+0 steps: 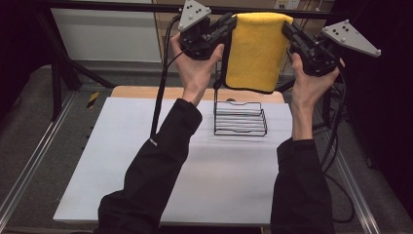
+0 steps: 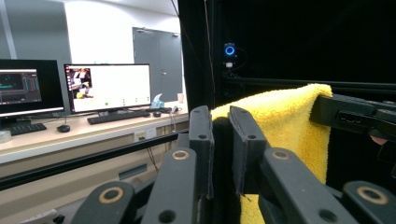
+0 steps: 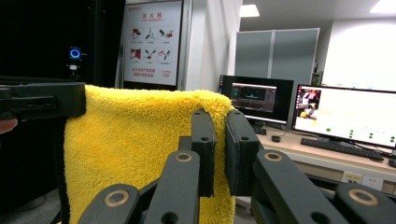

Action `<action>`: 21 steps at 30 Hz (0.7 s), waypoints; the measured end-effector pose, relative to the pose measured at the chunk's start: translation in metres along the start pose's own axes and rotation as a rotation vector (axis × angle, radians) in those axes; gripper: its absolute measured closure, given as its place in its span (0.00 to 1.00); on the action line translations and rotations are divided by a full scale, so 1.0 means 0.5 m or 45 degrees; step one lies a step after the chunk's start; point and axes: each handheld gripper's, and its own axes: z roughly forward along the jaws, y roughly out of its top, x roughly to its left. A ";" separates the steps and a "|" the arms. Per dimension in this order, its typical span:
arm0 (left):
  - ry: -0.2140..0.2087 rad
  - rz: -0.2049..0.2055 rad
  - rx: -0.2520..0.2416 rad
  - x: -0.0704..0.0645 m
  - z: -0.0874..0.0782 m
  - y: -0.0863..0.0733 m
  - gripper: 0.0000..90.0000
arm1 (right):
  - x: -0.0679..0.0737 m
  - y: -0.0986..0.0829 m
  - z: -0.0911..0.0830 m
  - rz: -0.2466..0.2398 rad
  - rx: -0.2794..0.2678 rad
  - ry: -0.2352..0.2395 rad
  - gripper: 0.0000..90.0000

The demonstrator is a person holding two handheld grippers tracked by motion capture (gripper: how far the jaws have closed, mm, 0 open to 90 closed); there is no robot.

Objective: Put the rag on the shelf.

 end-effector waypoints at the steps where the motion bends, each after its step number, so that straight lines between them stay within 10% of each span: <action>1: -0.001 -0.006 -0.001 0.002 0.004 0.002 0.89 | -0.003 0.001 0.004 0.000 -0.001 -0.002 0.93; 21: 0.048 0.040 0.045 0.051 0.075 -0.011 0.89 | -0.049 -0.023 0.083 0.006 0.038 -0.007 0.93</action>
